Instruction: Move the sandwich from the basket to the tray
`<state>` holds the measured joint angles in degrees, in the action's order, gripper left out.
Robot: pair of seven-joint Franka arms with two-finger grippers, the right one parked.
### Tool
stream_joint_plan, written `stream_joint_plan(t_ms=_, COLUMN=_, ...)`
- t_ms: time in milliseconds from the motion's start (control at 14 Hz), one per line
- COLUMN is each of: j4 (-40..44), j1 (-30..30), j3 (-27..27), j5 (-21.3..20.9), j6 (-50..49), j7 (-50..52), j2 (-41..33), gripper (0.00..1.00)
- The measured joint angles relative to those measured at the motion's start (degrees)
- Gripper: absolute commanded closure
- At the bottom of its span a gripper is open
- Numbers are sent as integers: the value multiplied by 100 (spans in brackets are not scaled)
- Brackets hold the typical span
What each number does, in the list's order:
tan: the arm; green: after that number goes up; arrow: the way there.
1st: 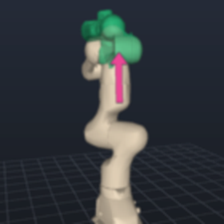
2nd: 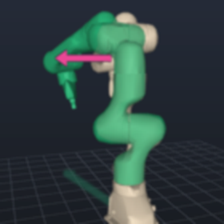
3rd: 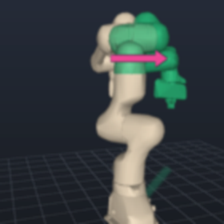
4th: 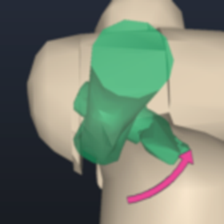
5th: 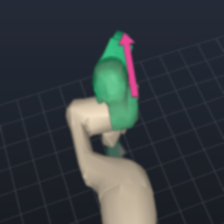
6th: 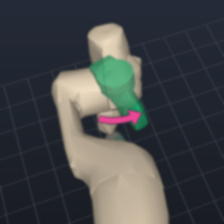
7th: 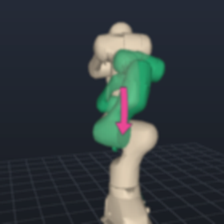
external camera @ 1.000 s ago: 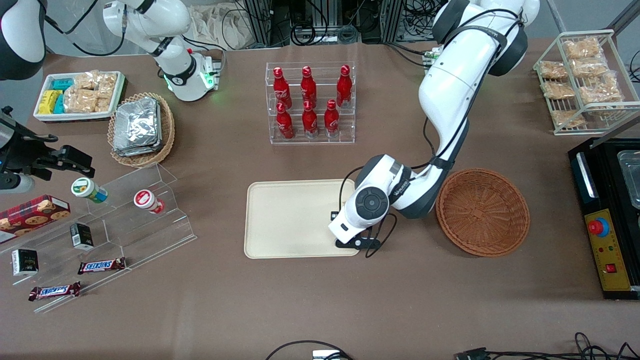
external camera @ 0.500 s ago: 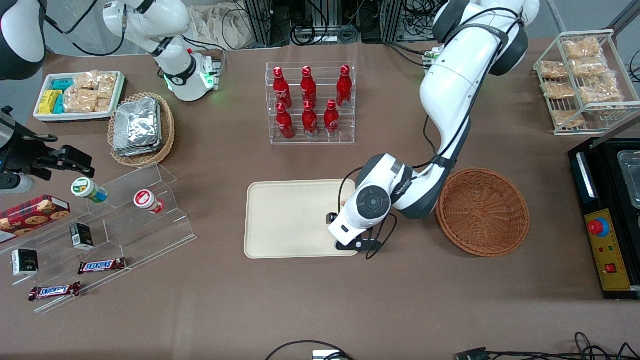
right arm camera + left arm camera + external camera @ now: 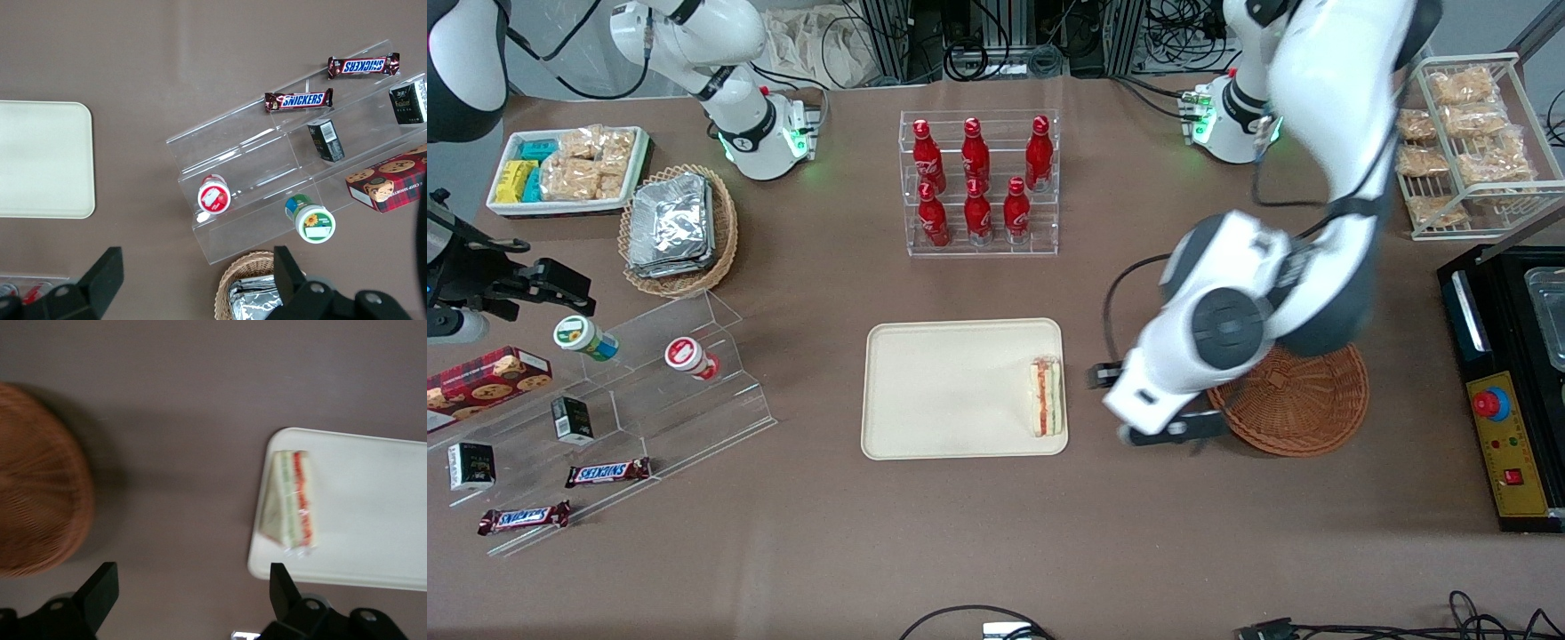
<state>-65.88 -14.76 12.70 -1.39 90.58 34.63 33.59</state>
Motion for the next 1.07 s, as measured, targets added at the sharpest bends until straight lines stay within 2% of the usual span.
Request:
stream_joint_plan(t_ms=286, j4=-47, j1=684, j3=-5, j5=-9, j6=-1331, j7=-637, j2=-890, gripper=0)
stream_joint_plan(t_ms=429, j4=-304, j1=984, j3=-17, j5=-59, j6=-1647, j7=-1208, j2=-1344, gripper=0)
stream_joint_plan(t_ms=786, j4=-1504, j1=2214, j3=-51, j5=-71, j6=-1705, j7=-2824, j2=-2550, gripper=0)
stream_joint_plan(t_ms=1071, j4=-2222, j1=2399, j3=-13, j5=-59, j6=-1431, j7=-3017, j2=-2905, gripper=0)
